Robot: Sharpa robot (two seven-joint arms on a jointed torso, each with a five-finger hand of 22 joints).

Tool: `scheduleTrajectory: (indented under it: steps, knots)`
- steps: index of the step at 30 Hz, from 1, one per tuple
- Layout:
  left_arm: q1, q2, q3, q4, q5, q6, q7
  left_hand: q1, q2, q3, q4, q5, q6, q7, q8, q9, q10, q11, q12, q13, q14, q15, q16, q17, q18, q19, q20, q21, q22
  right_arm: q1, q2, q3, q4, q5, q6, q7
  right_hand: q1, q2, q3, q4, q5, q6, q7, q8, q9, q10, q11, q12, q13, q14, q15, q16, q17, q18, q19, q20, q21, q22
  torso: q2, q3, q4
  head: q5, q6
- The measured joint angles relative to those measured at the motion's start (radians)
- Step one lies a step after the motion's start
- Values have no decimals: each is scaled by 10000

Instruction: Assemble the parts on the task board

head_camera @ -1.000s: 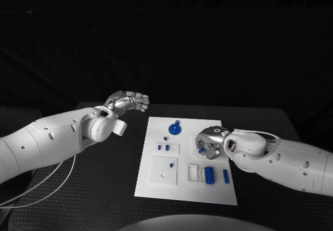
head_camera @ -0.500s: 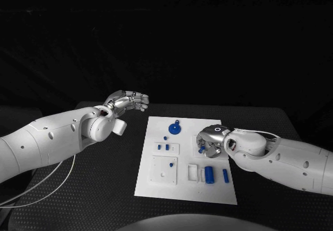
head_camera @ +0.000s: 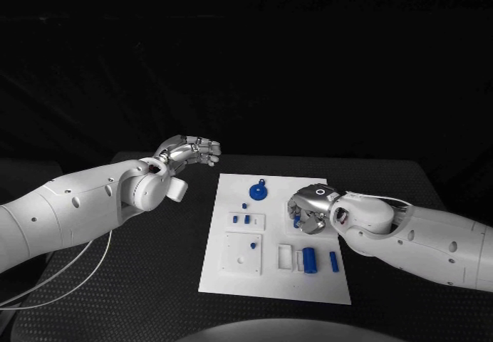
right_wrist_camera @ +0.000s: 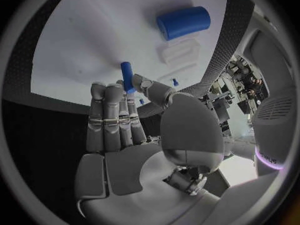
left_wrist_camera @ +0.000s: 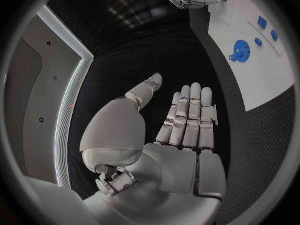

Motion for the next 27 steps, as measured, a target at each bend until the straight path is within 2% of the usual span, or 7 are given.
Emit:
scheduleTrajectory:
  steps: [4, 8, 12, 16, 22, 27]
  knots:
    - [0, 10, 0, -51, 3, 4, -1, 0, 0, 0, 0, 0, 0, 0, 0, 0, 0, 0, 0, -9, 0, 0, 0, 9, -40, 0, 0, 0, 0, -1, -169, 36, 282, -7, -199, 4, 12, 12, 58, 1, -1, 64, 3, 48, 28, 35, -33, 13, 0, 37, -34, 96, 75, -18, 69, -39, 93, -1, 0, 3, 1, -8, 78]
    - [0, 22, 0, -111, 15, 6, -2, 0, 0, 0, 0, 0, 0, 0, 0, 1, 0, 0, 0, -9, -1, -1, 0, 9, -46, 0, 0, 0, 0, 39, -287, 260, 606, -38, -336, 4, 13, 12, 86, -26, -2, 103, -37, 57, 54, 43, -41, 13, 0, 40, -32, 138, 95, -61, 83, -52, 155, -5, -2, 3, -3, 39, 114]
    - [0, 36, 0, -146, 24, 8, -3, 0, 0, 0, 0, 0, 0, 0, 0, 1, 0, 0, 0, -9, -2, -2, 0, 15, -47, 0, 0, 0, -1, 179, -327, 366, 981, -73, -424, 2, 14, 12, 86, -26, -30, 106, -40, 57, 54, 55, -53, 13, 0, 41, -31, 138, 111, -60, 83, -52, 157, -5, -5, 5, -6, 129, 143]
    - [0, 59, 0, -171, 31, 9, -3, 0, 0, 0, 0, 0, 0, 0, 0, 2, 0, 0, 0, -8, -5, -5, 0, 20, -48, 0, 0, 0, -1, 196, -108, 367, 1282, -74, -490, 12, 14, 12, 86, -26, -30, 106, -40, 57, 54, 56, -54, 12, 0, 41, -31, 147, 122, -60, 83, -51, 189, -8, -5, 7, -6, 247, 159]
    - [0, 134, 0, -208, 39, 10, -3, 0, 0, 0, 0, 0, 0, 0, 0, 2, 0, 0, 0, -17, -5, -5, 0, 31, -51, 0, 0, 0, 8, 183, 645, 346, 1480, -59, -527, 84, 15, 13, 85, -26, -31, 106, -40, 56, 67, 72, -70, 11, 0, 33, -39, 149, 122, -59, 83, -51, 195, -10, -5, 2, 3, 417, 105]
    - [0, 203, 0, -225, 46, 10, -1, 0, 0, 0, 0, 0, 0, 0, 0, -3, 0, 0, 0, -17, -5, -5, -39, 32, -53, 0, 0, 0, 7, 118, 1107, 207, 1559, -83, -553, 163, 27, 24, 85, -25, -39, 105, -40, 55, 67, 72, -70, 10, 0, 32, -40, 185, 132, -60, 84, -50, 195, -8, -1, -8, 12, 469, 52]
